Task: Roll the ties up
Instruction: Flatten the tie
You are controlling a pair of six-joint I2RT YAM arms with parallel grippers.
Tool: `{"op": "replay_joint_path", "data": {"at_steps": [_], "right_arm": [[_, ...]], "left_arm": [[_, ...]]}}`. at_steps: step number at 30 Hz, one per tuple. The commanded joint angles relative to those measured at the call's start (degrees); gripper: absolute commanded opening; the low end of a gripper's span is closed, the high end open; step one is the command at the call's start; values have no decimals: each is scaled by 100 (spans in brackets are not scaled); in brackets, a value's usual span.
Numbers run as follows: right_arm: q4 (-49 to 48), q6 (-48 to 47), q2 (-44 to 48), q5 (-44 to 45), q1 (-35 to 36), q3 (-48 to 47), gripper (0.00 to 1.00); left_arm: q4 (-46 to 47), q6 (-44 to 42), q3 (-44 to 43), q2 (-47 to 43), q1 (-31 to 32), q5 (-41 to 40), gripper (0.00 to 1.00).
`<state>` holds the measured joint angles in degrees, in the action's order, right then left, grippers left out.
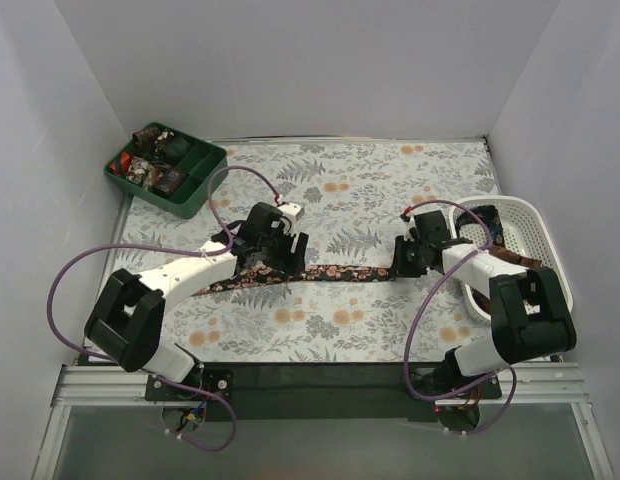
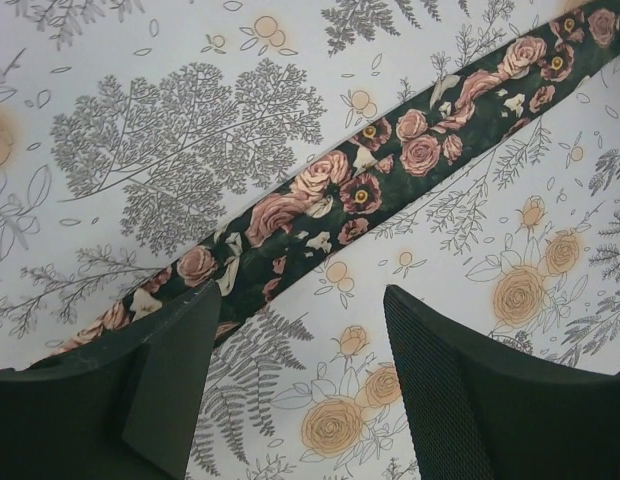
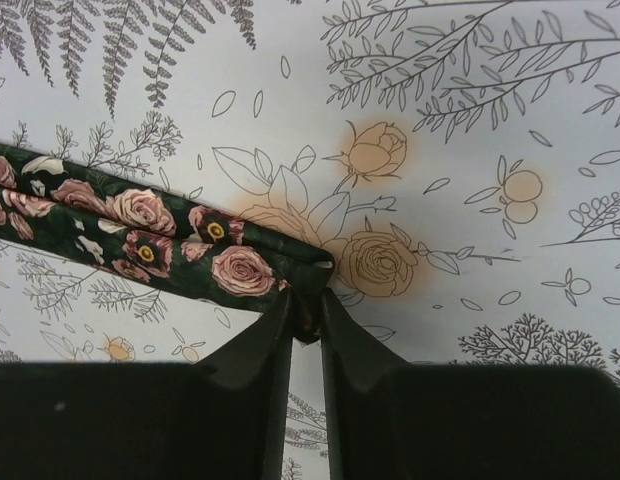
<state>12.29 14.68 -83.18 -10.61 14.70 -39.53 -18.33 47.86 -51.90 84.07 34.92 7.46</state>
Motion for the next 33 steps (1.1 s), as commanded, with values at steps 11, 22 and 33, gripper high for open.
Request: {"op": "replay_joint_path", "data": {"at_steps": [11, 22, 33], "right_arm": [[967, -439, -840, -73, -90, -1240, 8], [1469, -606, -1157, -108, -99, -1698, 23], [1513, -747, -1166, -266, -108, -1716, 37]], "left_arm": [[751, -1199, -909, 1067, 542, 642, 61], [1490, -3422, -830, 1603, 920, 739, 77], [1112, -4293, -1094, 2245, 912, 1486, 80]]}}
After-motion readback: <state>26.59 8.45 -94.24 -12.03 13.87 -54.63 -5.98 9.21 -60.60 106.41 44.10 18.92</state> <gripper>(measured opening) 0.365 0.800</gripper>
